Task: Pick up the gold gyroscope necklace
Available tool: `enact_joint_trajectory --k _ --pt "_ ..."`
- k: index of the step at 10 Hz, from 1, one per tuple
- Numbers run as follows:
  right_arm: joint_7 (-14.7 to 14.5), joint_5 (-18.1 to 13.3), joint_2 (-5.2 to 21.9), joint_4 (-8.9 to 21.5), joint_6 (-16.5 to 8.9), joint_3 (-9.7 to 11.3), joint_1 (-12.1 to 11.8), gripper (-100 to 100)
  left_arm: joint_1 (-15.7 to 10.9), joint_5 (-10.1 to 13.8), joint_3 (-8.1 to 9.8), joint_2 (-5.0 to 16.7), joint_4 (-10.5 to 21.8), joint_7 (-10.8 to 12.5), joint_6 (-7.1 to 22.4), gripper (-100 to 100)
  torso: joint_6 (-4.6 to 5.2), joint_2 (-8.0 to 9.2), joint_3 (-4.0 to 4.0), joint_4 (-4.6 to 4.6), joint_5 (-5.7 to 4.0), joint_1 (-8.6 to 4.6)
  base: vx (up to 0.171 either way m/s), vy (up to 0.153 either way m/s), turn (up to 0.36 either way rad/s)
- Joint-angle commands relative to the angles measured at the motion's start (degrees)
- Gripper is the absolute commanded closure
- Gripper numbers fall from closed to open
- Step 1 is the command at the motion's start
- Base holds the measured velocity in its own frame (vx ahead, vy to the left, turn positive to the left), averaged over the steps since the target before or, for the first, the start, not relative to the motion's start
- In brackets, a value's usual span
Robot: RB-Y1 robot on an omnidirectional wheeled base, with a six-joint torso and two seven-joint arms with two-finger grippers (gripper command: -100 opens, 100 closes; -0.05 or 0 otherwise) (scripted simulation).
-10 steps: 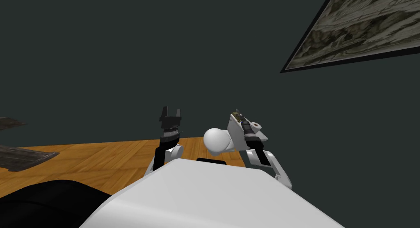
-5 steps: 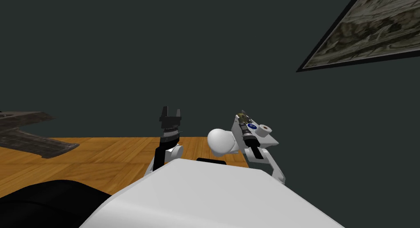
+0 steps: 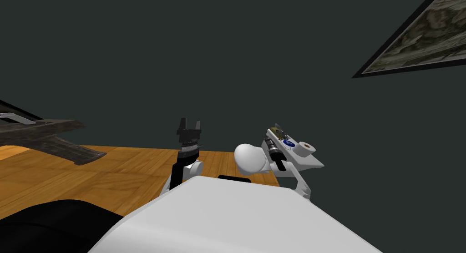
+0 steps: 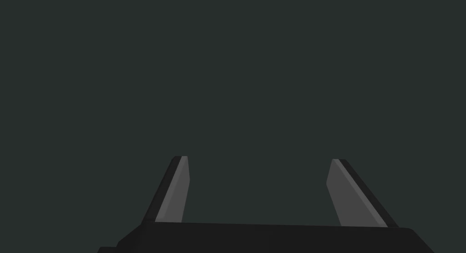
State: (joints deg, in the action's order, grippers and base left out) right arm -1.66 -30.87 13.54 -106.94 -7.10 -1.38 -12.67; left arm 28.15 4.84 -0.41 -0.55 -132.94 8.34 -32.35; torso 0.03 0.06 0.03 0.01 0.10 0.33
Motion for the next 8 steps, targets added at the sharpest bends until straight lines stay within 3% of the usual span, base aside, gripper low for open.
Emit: enact_joint_trajectory --k 1,2,3,4,5,6,8 --pt "-0.16 -0.82 -0.09 1.66 -0.44 -0.05 0.35 -100 0.0 0.0 0.0 0.0 0.0 0.0 0.0 0 0.0 0.0 0.0 0.0 0.0 0.0 0.004 0.021 -0.01" --pt "-0.58 -3.54 0.51 4.42 -3.18 0.0 1.81 -100 0.0 0.0 0.01 0.0 0.0 0.0 0.0 0 0.01 0.02 0.01 0.01 -0.04 -0.22 0.012 0.059 0.164" --pt "-0.58 -3.82 0.51 5.04 -3.3 0.0 1.81 -100 0.0 0.0 0.0 0.0 0.0 0.0 0.0 0 -0.03 -0.01 0.0 0.0 -0.04 -0.14 0.013 0.066 0.077" --pt "-1.08 -5.69 1.13 6.89 -5.94 0.05 3.26 -100 0.0 0.0 0.0 0.0 0.0 0.0 0.0 0 0.02 0.01 0.0 0.0 -0.03 -0.12 0.009 0.088 0.143" --pt "-1.08 -6.82 1.13 8.04 -6.18 0.05 3.26 -100 0.0 0.0 0.0 0.0 0.0 0.0 0.0 0 -0.03 0.0 0.0 0.01 -0.01 -0.03 0.012 0.076 0.075" --pt "-1.67 -8.76 1.77 10.09 -8.63 0.12 4.7 -100 0.0 0.0 0.0 0.0 0.0 0.0 0.0 0 0.01 0.0 0.0 0.0 -0.01 -0.05 0.015 0.079 0.125" --pt "-2.33 -12.06 2.43 13.76 -10.99 0.2 6.11 -100 0.0 0.0 0.0 0.0 0.0 0.0 0.0 0 0.02 0.01 0.01 0.0 -0.02 -0.11 0.011 0.061 0.127"
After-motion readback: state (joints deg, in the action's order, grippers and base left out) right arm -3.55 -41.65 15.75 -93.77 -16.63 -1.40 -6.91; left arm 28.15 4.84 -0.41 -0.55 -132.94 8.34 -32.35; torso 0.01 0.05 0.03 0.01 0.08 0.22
